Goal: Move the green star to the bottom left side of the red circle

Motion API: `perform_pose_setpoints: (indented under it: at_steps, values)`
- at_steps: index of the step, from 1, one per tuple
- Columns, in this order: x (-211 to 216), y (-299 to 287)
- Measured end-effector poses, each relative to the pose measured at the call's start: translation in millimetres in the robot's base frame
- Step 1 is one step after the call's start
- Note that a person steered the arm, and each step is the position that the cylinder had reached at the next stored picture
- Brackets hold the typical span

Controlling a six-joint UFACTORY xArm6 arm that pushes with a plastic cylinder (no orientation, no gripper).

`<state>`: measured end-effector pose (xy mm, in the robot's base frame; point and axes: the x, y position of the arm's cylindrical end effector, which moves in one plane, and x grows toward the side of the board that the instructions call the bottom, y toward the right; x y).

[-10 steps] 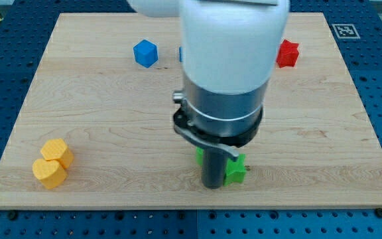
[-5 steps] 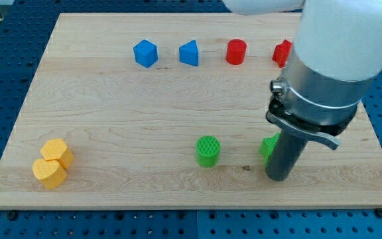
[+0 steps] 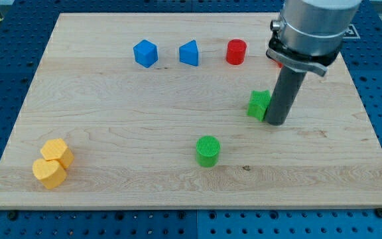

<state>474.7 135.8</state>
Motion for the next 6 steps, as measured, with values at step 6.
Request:
perform_pose_setpoints:
  at_steps: [6]
  values:
    - [-37.1,-37.8]
